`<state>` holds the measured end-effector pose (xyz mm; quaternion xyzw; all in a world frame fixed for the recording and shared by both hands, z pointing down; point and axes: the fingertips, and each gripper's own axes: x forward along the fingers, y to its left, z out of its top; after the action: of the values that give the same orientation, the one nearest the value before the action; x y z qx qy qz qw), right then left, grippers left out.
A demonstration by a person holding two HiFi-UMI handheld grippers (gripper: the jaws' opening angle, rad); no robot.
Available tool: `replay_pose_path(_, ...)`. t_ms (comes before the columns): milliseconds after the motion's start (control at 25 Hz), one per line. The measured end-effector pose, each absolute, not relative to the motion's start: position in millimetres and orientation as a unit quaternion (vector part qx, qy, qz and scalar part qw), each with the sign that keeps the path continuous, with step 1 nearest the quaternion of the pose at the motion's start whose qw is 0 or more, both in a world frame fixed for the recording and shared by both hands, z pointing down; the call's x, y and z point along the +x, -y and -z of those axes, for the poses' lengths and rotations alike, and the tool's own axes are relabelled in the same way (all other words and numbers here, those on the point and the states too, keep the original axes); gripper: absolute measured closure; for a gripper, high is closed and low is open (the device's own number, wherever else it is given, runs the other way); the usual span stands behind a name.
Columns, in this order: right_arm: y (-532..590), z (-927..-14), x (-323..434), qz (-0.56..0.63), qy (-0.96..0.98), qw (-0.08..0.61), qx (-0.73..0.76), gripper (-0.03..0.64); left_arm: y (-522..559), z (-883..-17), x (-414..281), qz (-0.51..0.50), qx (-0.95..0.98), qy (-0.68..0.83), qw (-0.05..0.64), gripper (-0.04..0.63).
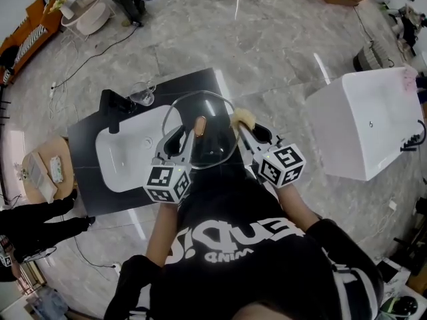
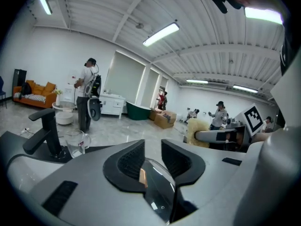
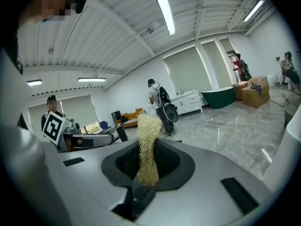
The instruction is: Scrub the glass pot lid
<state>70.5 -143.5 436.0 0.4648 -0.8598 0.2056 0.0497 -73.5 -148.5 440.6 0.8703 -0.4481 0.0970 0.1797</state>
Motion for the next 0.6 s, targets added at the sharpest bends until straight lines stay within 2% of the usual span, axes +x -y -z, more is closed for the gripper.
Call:
replay_pose_path(40,144.8,-436.6,72.0,-0.207,0.859,0.049,0.465,0.569,149.1,-442.3,-70.6,-0.101,0.872,0.443,0.184,0.463)
replay_pose_path(80,145.6,-436.7,73.5,-0.208,0.859,0.048,0.465,0.569,149.1,-443.7,-68.4,-0.105,0.872,0.439,0.188,0.437)
replay_pose_path(200,146.4,-438.4,76.7,-0.212,0.858,0.046,0.465,0.569,149.5,-447.9,-66.3,-0.122,0.874,0.432,0.188,0.404)
replay_pose_path(600,146.5,-441.7,92.4,-0.214,0.854,0.049,0.471,0.569,164.1,-481.6,-54.5,-0.183,0.873,0.41,0.19,0.393)
